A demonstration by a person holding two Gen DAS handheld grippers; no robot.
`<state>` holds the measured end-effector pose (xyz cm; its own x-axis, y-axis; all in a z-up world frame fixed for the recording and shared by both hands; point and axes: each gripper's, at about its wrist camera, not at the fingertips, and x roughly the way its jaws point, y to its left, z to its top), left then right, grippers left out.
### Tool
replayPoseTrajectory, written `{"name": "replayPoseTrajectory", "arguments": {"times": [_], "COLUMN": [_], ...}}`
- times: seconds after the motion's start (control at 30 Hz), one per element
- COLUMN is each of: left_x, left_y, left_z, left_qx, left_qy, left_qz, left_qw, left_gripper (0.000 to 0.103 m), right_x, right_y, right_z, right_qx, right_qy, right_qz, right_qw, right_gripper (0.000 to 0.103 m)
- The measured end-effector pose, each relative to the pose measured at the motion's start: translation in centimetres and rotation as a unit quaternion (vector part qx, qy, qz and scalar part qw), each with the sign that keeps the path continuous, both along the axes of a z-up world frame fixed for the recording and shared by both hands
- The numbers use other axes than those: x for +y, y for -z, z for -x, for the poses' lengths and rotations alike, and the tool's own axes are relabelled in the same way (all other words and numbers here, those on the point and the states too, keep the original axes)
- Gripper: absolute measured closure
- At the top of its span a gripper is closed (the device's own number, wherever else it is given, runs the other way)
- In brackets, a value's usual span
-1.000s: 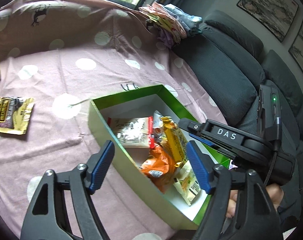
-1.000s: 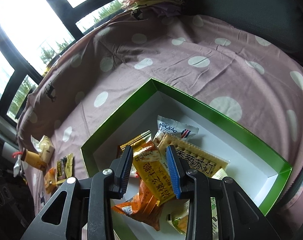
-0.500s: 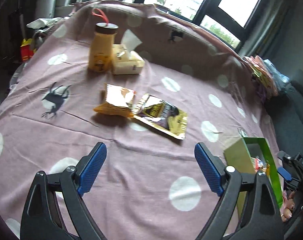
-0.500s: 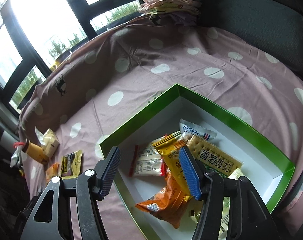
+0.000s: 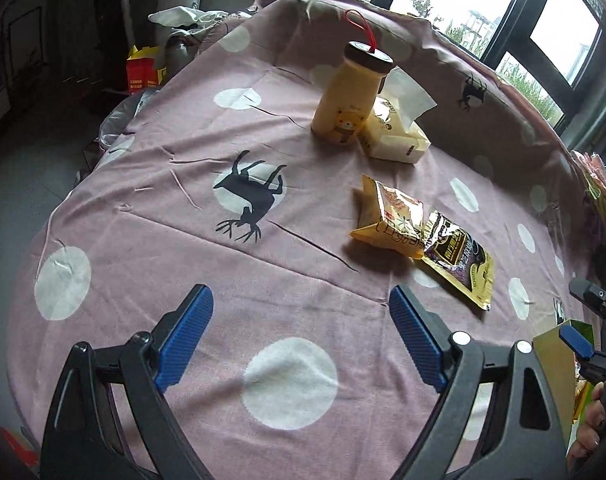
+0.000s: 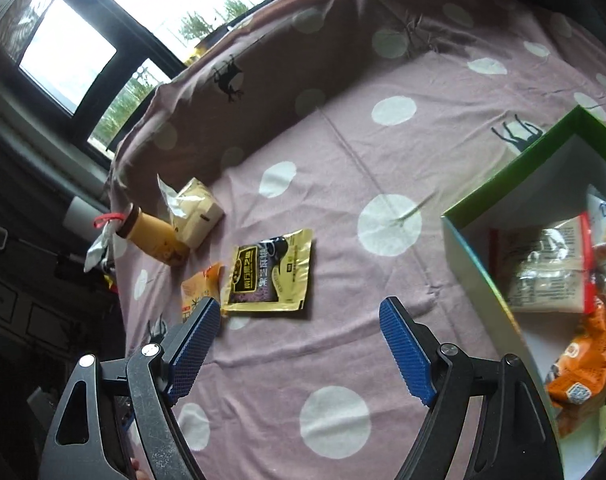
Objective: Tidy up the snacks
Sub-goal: 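Move the right gripper back to the rice cracker pack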
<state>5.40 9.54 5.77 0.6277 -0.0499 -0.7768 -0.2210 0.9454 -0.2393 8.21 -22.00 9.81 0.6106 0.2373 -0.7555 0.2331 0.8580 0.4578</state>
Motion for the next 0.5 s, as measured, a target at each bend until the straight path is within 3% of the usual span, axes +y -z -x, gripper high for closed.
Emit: {"name": "replayPoseTrajectory", "arguments": {"times": [0.13, 0.27, 0.5], "left_x": [1.1, 2.8, 4.8], "left_y": [0.5, 0.6, 1.0], "left_z": [-0.5, -0.3, -0.2], "left_qx": [0.014, 0.019, 0.032], "left_qy": [-0.022, -0.038, -0.069], "left_qz": [-0.012, -0.004, 0.006], "left_qw": [0.9996, 0.9991, 0.9970], "left_gripper": [0.013, 0.013, 0.013], "right_x": [6.1, 11.6, 17.6], "right_y": [0.5, 3.1, 6.9], "right_z": [-3.8, -8.2, -11.9], "right_qx": [0.004, 0.041, 0.065], "right_qy": [-0.073, -0.142, -0.172], "right_qz": [0.060, 0.076, 0.120], "right_qw": [0.996, 0.986, 0.976], "right_gripper": [0.021, 0.021, 0.021]}}
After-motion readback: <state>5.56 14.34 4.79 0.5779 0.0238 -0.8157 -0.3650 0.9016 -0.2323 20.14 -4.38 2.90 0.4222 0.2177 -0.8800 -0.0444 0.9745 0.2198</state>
